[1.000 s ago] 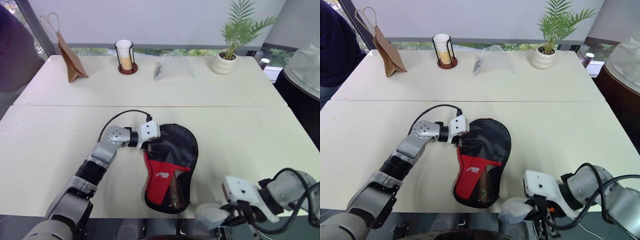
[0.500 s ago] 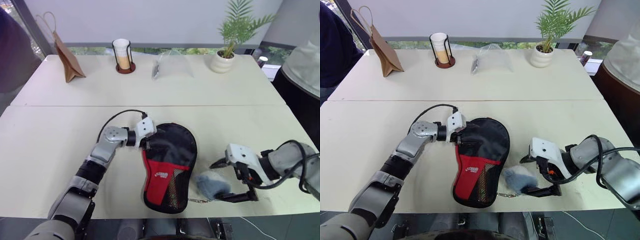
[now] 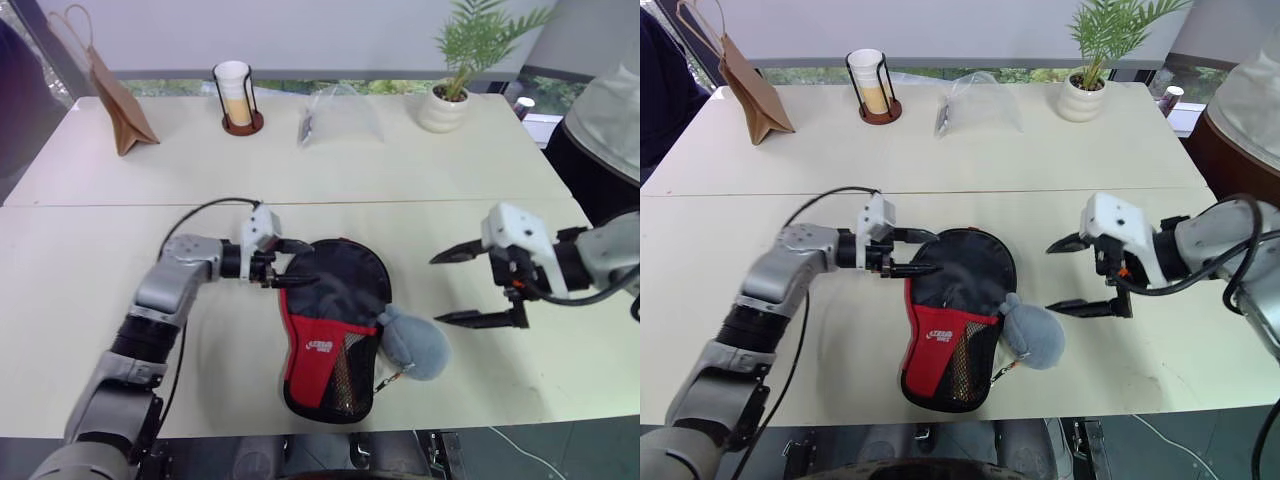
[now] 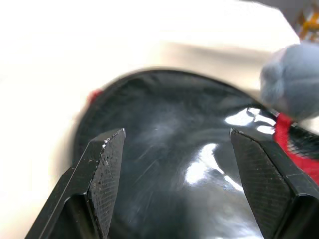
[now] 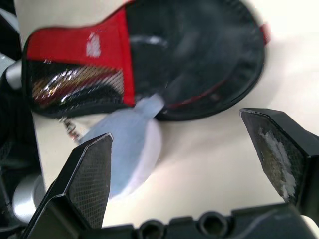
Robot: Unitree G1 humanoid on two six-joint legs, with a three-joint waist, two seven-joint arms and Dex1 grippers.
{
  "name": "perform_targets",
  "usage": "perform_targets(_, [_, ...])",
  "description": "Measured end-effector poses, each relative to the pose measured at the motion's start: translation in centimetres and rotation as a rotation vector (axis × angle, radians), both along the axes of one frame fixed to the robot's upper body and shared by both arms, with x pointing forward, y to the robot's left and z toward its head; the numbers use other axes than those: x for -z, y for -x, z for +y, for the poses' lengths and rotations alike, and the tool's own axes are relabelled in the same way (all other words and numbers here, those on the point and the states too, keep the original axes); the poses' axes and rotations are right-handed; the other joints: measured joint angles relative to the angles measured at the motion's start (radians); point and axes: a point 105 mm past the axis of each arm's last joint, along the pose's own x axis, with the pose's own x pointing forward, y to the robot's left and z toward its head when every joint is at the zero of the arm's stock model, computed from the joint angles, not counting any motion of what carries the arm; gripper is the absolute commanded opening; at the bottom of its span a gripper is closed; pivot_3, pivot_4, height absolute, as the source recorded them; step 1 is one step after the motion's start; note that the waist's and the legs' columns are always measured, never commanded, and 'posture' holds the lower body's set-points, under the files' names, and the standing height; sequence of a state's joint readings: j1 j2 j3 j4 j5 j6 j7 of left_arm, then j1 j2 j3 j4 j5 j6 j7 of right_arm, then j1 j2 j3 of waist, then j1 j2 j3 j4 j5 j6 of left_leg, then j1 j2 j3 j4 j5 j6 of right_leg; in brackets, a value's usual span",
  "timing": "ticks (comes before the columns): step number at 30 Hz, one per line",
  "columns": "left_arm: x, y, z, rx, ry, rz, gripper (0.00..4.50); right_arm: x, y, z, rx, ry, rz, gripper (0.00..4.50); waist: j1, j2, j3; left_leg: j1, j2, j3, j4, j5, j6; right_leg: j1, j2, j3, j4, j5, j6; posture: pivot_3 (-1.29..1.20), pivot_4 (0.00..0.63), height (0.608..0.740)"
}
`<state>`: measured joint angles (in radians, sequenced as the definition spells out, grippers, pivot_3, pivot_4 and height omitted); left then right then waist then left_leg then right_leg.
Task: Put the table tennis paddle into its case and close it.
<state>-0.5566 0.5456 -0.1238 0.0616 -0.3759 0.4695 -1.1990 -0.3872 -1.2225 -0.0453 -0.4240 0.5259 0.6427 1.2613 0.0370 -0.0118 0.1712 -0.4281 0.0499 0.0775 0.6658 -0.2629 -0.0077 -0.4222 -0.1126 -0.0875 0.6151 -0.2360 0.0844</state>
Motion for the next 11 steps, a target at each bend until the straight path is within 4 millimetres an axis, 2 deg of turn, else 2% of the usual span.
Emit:
perform_targets(7, [-4.4, 1.4, 3.0, -0.012, 0.005, -0.024, 3.46, -1.5, -1.0, -0.8, 0.043, -0.012, -0.049, 4.45, -0.001, 0.0, 0.002, -0.001, 0.0, 0.003, 0.0, 0.0, 0.0, -0.001, 0.0, 0.001, 0.0, 0.002, 0.004, 0.0, 0.15, 0.74])
perform_targets(11, [-5.1, 2.8, 5.0, -0.03, -0.045, -0.025, 3.46, -2.3, -1.2, -1.3, 0.072, -0.03, -0.08, 4.45, -0.001, 0.002, 0.003, -0.001, 0.0, 0.004, 0.0, 0.0, 0.0, -0.001, 0.0, 0.001, 0.001, 0.001, 0.005, 0.0, 0.15, 0.74])
